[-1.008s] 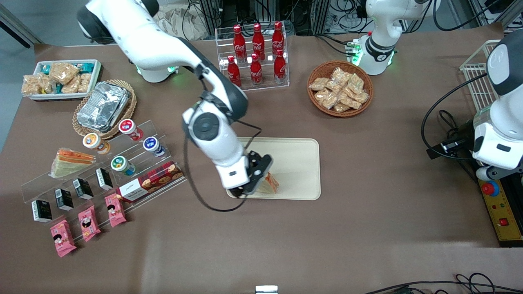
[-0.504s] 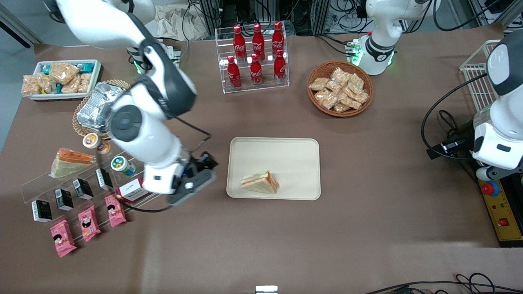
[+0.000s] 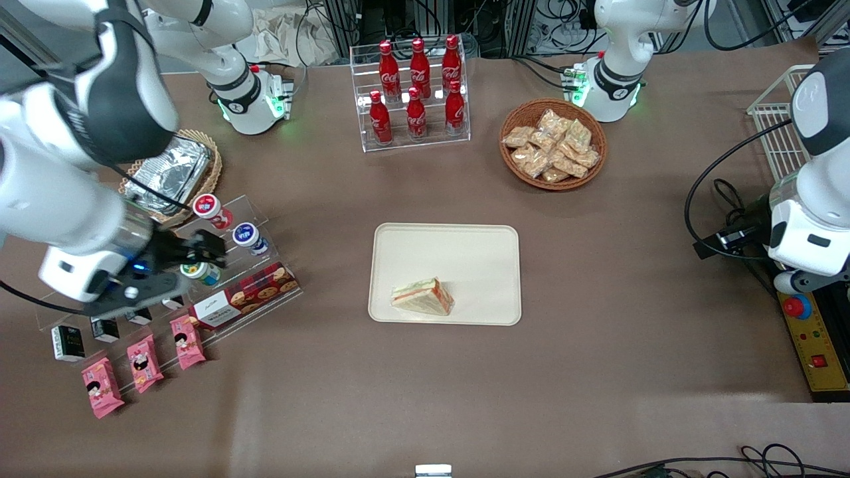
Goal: Place sandwich on tray
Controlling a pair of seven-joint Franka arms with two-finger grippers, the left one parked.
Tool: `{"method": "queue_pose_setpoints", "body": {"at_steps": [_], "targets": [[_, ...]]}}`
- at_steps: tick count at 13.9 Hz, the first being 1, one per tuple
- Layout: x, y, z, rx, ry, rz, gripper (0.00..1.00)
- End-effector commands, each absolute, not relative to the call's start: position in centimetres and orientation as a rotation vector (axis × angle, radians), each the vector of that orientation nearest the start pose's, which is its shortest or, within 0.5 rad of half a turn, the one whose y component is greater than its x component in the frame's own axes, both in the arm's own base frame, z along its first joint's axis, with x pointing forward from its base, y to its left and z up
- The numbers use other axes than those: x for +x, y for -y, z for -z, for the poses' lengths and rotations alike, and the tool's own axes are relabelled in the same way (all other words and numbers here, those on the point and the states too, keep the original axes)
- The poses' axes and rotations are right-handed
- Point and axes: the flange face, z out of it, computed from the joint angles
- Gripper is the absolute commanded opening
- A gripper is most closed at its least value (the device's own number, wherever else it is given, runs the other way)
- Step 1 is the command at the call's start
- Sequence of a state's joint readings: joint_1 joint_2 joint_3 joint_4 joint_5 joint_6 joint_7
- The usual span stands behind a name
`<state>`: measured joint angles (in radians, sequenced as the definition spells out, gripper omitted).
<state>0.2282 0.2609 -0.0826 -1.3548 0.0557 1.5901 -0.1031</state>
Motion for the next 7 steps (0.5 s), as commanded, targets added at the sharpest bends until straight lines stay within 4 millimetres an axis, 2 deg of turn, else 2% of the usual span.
{"method": "queue_pose_setpoints", "body": {"at_steps": [1,5,7], "targets": [[61.4,-6.7,-58.8,-3.092,0.330,-0.050,0.99],[60.6,-0.2,-60.2,-3.094,0.290,-0.065,0.99],[60.3,1.2,-60.9,-3.101,0.242,-0.054,0.99]]}}
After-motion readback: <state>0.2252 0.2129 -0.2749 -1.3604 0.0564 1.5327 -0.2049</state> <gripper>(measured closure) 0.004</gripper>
